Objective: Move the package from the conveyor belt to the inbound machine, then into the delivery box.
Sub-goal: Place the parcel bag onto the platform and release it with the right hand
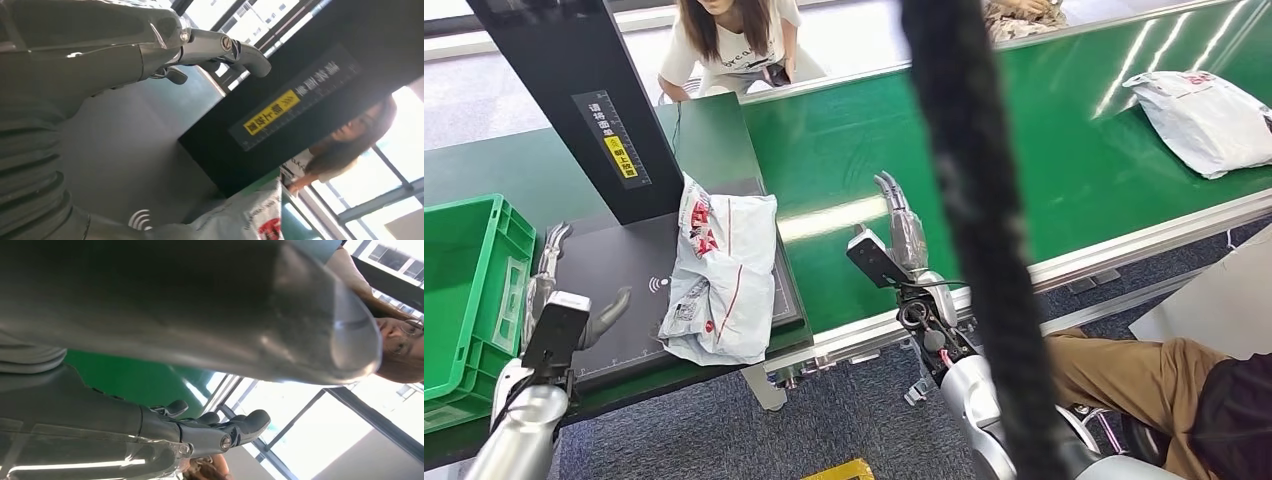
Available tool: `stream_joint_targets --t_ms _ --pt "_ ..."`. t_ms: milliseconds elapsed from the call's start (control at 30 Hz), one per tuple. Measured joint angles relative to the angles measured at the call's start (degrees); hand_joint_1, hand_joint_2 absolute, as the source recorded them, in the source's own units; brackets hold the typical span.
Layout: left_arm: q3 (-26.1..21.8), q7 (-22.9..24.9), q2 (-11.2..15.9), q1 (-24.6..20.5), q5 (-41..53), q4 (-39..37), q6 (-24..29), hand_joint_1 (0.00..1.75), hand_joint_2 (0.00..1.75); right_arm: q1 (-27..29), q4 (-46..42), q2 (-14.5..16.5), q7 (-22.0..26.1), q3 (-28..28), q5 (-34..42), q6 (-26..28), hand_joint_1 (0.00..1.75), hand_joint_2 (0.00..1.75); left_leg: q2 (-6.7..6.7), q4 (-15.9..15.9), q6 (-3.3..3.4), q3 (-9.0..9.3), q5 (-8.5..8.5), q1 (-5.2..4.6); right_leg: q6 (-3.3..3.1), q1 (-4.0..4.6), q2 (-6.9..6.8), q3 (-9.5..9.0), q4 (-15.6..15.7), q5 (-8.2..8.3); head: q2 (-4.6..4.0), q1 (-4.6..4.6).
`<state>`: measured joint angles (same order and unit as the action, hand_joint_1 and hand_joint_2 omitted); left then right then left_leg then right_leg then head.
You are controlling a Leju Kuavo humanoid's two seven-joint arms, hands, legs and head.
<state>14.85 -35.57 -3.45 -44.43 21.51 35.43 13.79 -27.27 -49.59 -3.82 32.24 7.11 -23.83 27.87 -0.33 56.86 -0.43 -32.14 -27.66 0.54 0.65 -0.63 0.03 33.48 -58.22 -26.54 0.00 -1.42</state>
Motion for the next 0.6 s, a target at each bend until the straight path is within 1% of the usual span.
stream_joint_targets --t_ms 133,233,400,600 --pt "1.56 3.04 -1.86 -4.71 2.7 -3.03 -1.33 0.0 1.75 -0.95 1.6 0.57 0.74 1.13 0.7 -0.01 0.0 0.0 0.01 0.0 0.0 -0.02 0.0 0.0 0.0 -0.01 0.0 0.01 0.0 0.0 0.0 0.0" --pt "2.61 4.47 -3.42 -7.2 3.78 -4.83 -1.97 0.0 1.75 -1.81 2.76 1.18 0.83 1.87 0.82 -0.13 0.0 0.0 0.01 0.0 0.0 -0.02 0.0 0.0 0.0 0.0 0.0 0.02 0.0 0.0 0.0 0.0" --pt "3.97 6.65 -6.05 -10.13 4.87 -6.95 -2.87 0.0 1.75 -2.85 4.22 2.09 1.0 2.84 1.01 -0.42 0.0 0.0 0.01 0.0 0.0 -0.02 0.0 0.0 0.0 0.0 0.0 0.02 0.0 0.0 0.0 0.0" --pt "5.05 8.45 -7.79 -12.28 6.0 -8.49 -3.11 0.0 1.75 -3.67 5.39 3.17 1.01 3.22 1.16 -1.13 0.0 0.0 0.01 0.0 0.0 -0.02 0.0 0.0 0.0 0.0 0.0 0.02 0.0 0.0 0.0 0.0"
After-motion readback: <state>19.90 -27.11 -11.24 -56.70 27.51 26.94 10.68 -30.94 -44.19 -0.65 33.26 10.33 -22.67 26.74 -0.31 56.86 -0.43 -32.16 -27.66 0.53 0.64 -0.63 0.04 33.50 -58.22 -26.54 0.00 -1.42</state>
